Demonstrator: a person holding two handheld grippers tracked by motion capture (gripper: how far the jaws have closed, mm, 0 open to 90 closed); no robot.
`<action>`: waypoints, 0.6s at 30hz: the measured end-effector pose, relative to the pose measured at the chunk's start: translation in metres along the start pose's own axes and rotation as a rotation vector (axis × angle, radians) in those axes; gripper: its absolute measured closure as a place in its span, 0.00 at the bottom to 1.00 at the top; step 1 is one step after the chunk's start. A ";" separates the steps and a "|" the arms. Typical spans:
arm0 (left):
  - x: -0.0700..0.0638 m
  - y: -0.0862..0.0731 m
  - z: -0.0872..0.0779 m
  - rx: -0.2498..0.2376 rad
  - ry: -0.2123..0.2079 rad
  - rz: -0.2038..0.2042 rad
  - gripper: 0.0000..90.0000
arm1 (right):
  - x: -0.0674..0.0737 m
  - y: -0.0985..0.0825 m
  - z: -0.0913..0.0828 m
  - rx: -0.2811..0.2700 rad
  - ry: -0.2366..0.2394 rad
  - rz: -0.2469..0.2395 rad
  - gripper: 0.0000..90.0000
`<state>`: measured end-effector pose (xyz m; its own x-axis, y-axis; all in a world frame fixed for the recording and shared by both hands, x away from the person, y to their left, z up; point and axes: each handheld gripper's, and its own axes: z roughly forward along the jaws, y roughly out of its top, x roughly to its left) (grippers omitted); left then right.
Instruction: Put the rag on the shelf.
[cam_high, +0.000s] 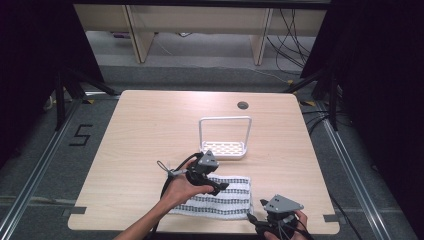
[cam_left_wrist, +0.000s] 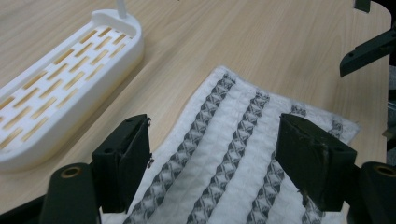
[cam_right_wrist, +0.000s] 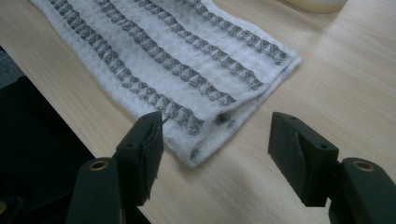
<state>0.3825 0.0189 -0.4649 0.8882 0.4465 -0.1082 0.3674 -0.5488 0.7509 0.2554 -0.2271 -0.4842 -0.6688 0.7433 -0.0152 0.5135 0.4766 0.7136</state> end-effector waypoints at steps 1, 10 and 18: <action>0.000 0.002 0.004 -0.006 -0.011 0.000 0.28 | 0.001 0.000 0.001 0.000 0.004 0.002 0.43; -0.002 0.020 0.043 0.076 -0.037 0.064 0.28 | 0.004 -0.003 0.004 0.038 0.004 0.022 0.46; -0.003 0.028 0.063 0.108 -0.085 0.063 0.30 | 0.003 -0.003 0.007 0.044 0.001 0.047 0.45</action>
<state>0.4073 -0.0428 -0.4848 0.9288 0.3501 -0.1211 0.3337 -0.6486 0.6841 0.2555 -0.2238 -0.4914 -0.6440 0.7648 0.0182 0.5674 0.4615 0.6820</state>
